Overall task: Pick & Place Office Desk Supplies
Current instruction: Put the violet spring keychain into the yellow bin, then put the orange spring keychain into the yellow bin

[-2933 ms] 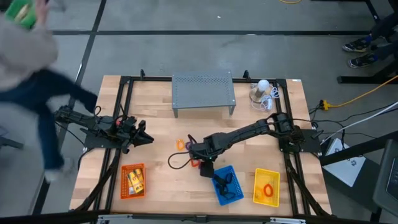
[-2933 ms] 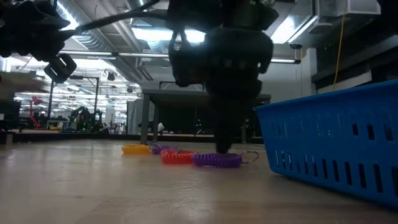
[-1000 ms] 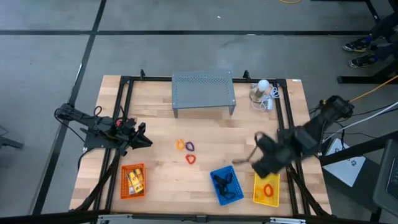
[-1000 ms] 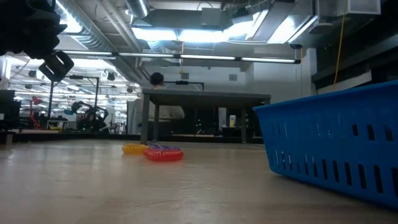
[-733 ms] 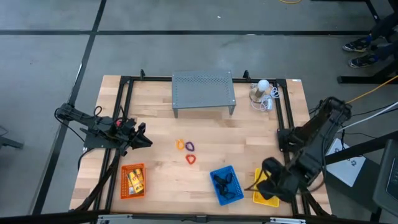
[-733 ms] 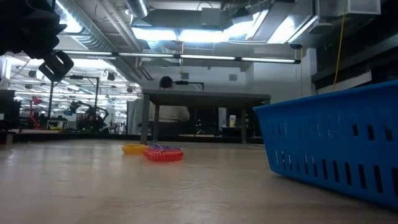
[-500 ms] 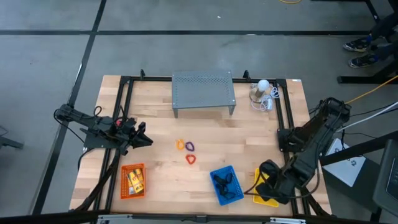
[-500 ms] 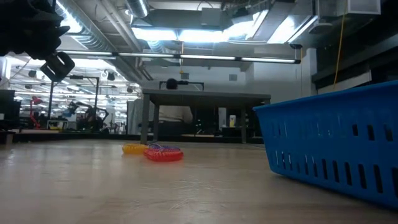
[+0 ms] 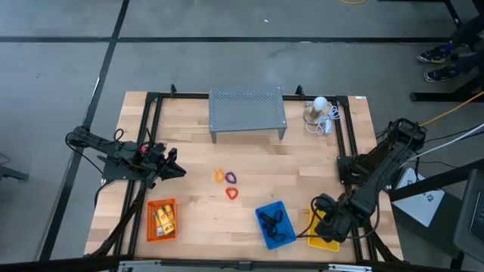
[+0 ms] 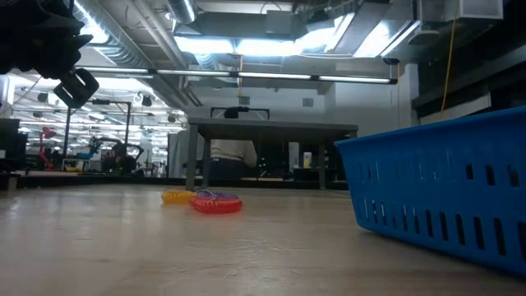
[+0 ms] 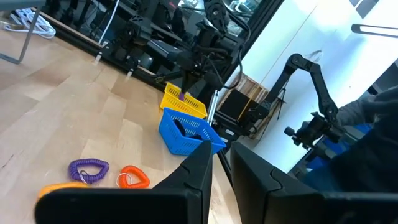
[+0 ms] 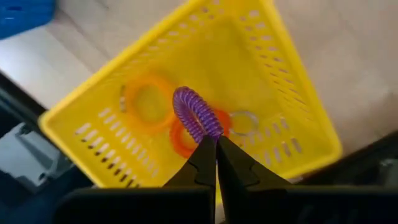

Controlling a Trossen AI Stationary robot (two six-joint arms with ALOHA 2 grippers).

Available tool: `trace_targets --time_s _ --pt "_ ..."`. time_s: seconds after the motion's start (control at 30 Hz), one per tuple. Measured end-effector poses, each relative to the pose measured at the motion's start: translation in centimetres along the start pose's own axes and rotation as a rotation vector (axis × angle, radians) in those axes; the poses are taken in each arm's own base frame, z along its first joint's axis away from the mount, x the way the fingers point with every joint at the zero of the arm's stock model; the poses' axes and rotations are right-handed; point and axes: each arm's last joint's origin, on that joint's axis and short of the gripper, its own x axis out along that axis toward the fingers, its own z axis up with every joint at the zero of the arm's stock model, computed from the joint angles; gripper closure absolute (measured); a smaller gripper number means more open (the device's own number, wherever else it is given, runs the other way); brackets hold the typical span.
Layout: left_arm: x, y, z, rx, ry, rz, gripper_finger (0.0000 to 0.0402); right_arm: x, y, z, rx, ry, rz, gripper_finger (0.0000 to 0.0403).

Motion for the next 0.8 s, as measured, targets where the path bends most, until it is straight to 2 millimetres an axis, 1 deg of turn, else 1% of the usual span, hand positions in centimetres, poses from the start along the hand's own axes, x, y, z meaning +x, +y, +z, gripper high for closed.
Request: trace_targets --time_s 0.2,0.4,0.47,0.53,0.63,0.8 --pt "0.0 0.0 0.0 0.0 0.0 0.0 0.0347 -0.1 0.3 0.6 -0.017 0.05 0.02 0.0403" --pt "0.0 0.0 0.0 0.0 0.0 0.0 0.0347 -0.1 0.3 1.1 -0.008 0.027 0.019 0.0402" --pt "0.0 0.0 0.0 0.0 0.0 0.0 0.0347 -0.1 0.3 1.2 0.006 0.027 0.012 0.0392" --pt "0.0 0.0 0.0 0.0 0.0 0.0 0.0347 -0.1 0.3 1.1 0.046 0.028 0.013 0.0371" --pt "0.0 0.0 0.0 0.0 0.0 0.0 0.0347 -0.1 0.2 0.9 0.062 0.016 0.009 0.0325" --pt "0.0 0.0 0.0 0.0 0.0 0.0 0.0347 -0.1 -0.3 1.2 0.057 -0.112 -0.033 0.0246"
